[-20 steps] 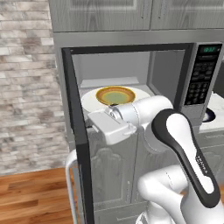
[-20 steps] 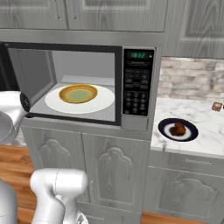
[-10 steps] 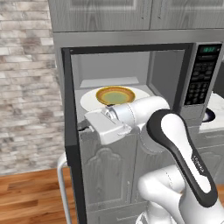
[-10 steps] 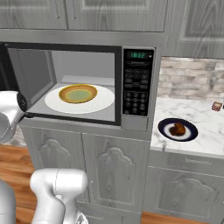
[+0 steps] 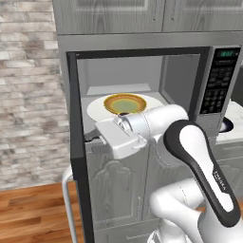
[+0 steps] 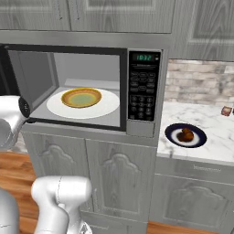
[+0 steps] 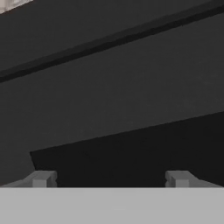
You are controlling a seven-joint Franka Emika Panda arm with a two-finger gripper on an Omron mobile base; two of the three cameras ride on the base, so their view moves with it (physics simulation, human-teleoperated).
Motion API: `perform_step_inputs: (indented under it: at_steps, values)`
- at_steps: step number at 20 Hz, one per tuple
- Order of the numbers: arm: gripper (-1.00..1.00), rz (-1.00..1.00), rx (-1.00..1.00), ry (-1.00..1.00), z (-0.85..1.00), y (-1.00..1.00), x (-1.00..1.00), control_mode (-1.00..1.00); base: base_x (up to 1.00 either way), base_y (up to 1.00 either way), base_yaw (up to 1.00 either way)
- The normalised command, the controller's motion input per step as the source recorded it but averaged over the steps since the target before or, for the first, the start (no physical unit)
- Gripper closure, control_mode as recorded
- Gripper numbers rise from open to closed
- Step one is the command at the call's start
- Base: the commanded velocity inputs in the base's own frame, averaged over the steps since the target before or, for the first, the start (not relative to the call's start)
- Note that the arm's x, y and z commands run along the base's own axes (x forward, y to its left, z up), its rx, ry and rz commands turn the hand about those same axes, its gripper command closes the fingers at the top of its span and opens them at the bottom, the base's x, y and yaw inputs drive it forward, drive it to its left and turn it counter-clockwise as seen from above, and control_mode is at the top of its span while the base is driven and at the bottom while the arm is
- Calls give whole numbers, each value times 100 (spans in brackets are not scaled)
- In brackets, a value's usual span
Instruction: Pick the chicken drumstick from the counter and place it in the microwave. Then turn on the microwave.
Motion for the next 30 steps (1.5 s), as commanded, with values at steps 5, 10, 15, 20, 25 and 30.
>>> perform_step_inputs:
  at_steps: [5,10,15,20,25,30]
  values:
    - [-100,-3,0,-1,0,-52,-22,-100,0,0,0]
    - [-100,-6,0,-1,0,-49,-24,-100,0,0,0]
    - [-100,-9,0,0,0,-50,-17,-100,0,0,0]
    - [-100,-6,0,0,0,-59,-12,-100,0,0,0]
    - [-100,-6,0,0,0,-63,-5,-100,0,0,0]
    - [-100,-12,0,0,0,-56,-2,-100,0,0,0]
